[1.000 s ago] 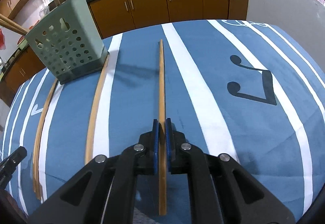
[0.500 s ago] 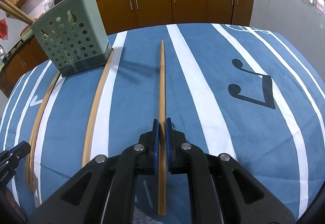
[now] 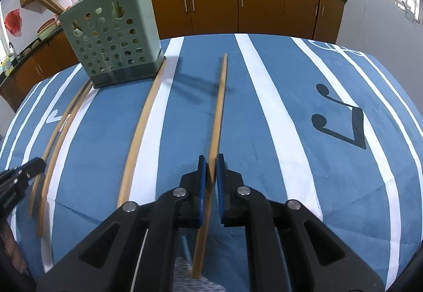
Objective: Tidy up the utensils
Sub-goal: 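Return to the table and grasp another chopstick with each tool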
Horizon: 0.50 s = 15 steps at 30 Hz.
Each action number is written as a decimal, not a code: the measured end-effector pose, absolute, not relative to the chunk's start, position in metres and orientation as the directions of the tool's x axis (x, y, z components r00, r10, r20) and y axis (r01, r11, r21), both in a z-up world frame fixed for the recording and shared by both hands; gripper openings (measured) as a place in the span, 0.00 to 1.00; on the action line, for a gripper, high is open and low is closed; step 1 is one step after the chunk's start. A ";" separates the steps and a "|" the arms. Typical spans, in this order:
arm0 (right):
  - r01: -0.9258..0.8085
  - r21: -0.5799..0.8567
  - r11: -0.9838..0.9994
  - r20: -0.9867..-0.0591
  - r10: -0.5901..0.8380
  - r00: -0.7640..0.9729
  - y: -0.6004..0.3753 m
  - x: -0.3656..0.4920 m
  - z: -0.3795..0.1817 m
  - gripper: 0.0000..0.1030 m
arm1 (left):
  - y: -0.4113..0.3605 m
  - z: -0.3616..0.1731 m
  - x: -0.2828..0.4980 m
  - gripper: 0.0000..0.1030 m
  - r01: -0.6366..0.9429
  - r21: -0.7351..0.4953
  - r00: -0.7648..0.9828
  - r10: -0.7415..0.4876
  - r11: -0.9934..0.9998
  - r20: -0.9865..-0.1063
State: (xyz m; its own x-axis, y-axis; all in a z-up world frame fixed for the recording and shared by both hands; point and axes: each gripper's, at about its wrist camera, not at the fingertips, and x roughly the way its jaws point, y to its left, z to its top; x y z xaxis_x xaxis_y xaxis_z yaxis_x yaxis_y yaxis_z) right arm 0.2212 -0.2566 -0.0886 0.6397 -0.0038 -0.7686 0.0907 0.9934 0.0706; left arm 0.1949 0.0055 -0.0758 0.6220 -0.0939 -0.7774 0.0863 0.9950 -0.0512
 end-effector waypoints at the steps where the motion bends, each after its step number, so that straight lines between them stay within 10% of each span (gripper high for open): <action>1: 0.090 0.071 0.993 -0.768 -0.004 0.640 -0.257 0.222 -0.089 0.08 | 0.012 -0.075 0.197 0.07 0.068 -0.056 0.622 -0.087 0.996 -0.778; 15: 0.098 0.064 0.993 -0.765 -0.014 0.644 -0.262 0.233 -0.089 0.08 | 0.042 -0.076 0.209 0.07 0.048 -0.120 0.638 -0.123 0.992 -0.760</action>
State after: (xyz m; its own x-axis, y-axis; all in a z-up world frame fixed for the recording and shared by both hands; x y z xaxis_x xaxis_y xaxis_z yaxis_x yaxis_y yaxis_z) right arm 0.2326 -0.2622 -0.0887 0.6441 -0.0141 -0.7648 0.0980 0.9931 0.0643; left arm 0.2093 0.0425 -0.0764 0.6381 -0.1227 -0.7601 0.0484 0.9917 -0.1195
